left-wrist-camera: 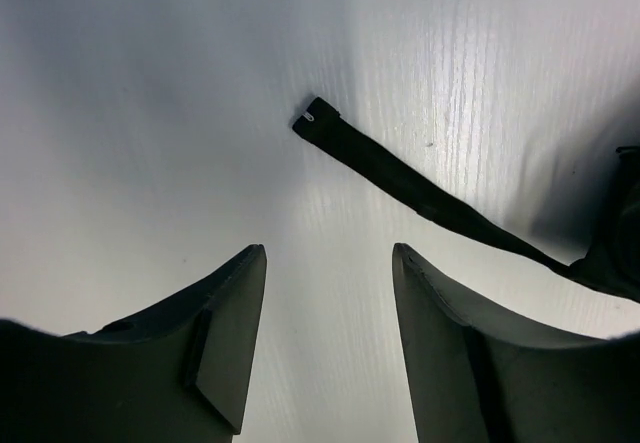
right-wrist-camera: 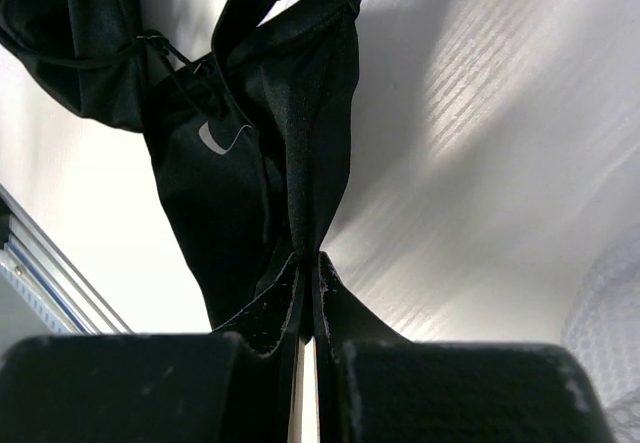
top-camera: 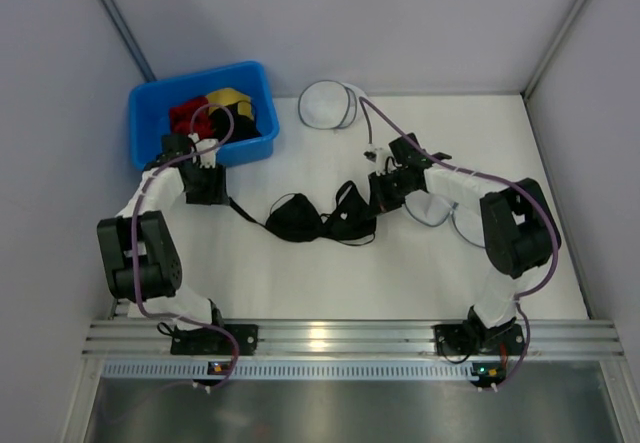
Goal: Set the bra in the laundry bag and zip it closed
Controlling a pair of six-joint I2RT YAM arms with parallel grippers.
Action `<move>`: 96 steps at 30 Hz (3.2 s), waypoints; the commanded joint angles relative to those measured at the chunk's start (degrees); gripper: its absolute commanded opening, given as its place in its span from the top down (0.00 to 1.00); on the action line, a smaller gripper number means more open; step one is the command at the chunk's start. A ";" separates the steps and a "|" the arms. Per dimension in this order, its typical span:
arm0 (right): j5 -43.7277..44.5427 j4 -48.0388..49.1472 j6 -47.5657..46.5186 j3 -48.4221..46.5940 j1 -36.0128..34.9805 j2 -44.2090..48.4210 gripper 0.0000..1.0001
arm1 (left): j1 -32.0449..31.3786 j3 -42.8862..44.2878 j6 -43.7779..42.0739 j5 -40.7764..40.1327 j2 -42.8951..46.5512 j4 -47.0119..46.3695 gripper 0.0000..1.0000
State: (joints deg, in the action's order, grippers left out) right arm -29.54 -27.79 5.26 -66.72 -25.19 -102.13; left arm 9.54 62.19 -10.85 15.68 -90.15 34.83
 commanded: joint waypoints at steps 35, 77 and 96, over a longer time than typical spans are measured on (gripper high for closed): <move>1.68 1.34 0.02 -0.08 0.23 3.42 1.00 | 0.04 -12.27 -6.02 -9.53 -5.22 -6.53 0.96; -0.17 2.48 -0.34 0.27 -1.18 2.55 1.00 | -27.91 -4.45 -0.14 10.44 11.32 -20.93 1.00; -1.84 1.78 -1.30 -0.43 -1.18 1.58 1.00 | -30.73 0.82 9.09 1.89 -1.88 -22.73 0.52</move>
State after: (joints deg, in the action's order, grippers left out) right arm -30.06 -27.00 4.91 -65.89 -25.76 -100.92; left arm -21.76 60.01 -3.73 17.58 -96.92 10.81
